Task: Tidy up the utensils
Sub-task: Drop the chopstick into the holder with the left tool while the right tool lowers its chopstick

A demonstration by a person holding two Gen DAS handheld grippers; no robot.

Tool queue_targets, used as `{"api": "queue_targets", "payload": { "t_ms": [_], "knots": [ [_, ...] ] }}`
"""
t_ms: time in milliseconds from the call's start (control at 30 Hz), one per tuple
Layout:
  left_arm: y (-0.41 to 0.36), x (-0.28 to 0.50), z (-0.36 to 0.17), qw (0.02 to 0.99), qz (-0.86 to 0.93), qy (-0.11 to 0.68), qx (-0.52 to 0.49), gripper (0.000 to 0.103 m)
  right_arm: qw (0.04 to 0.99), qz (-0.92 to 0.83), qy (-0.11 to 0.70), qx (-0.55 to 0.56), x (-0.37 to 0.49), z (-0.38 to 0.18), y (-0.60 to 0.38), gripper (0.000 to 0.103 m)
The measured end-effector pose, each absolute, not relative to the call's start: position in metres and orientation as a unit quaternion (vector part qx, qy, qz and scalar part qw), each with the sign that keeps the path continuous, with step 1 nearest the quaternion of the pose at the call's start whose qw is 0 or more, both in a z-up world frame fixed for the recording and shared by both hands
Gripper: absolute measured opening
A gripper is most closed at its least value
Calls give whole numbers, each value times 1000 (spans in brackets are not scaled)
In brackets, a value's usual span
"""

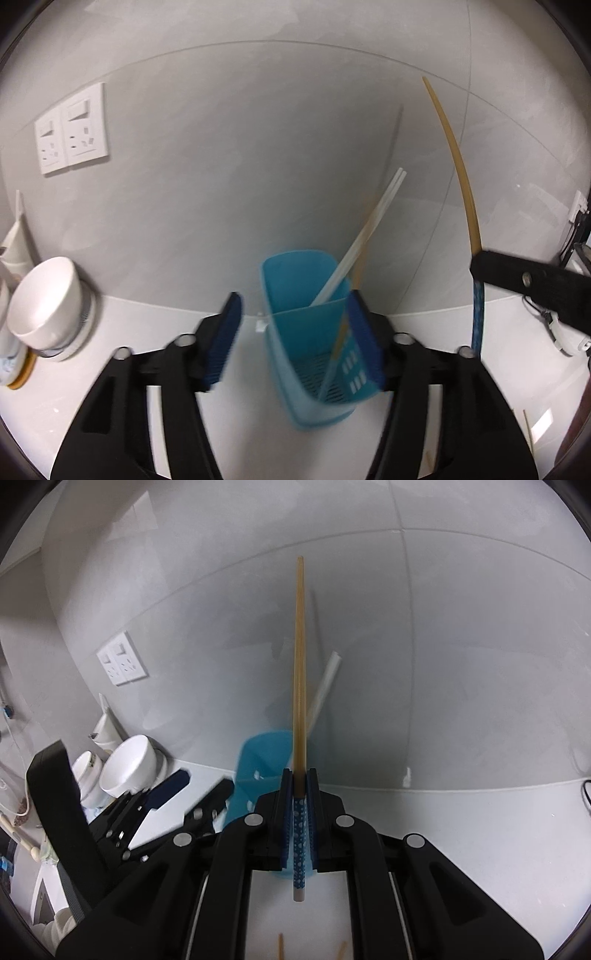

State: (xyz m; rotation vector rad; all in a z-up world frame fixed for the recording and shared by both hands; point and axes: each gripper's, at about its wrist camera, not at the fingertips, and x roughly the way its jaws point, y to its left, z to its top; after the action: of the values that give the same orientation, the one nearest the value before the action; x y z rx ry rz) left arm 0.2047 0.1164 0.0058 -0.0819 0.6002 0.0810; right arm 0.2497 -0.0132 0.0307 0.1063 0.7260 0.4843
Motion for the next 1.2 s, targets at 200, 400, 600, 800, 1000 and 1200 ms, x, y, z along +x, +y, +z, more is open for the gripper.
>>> {"api": "queue_targets", "payload": {
  "t_ms": [200, 400, 600, 800, 1000, 1200],
  "knots": [
    [134, 182, 19, 952, 65, 294, -50, 89, 906, 258, 329, 61, 253, 32, 5, 7],
    [151, 173, 26, 947, 85, 303, -72, 97, 909, 270, 311, 59, 254, 29, 21, 7],
    [166, 169, 23, 942, 98, 311, -81, 97, 912, 276, 295, 63, 258, 19, 34, 7],
    [178, 169, 16, 938, 109, 317, -85, 97, 912, 282, 289, 75, 261, -1, 40, 7],
    [184, 170, 10, 936, 117, 322, -79, 97, 910, 271, 308, 65, 265, -22, 47, 7],
    [188, 171, 6, 932, 119, 330, -86, 97, 908, 264, 322, 54, 265, -33, 51, 7]
  ]
}}
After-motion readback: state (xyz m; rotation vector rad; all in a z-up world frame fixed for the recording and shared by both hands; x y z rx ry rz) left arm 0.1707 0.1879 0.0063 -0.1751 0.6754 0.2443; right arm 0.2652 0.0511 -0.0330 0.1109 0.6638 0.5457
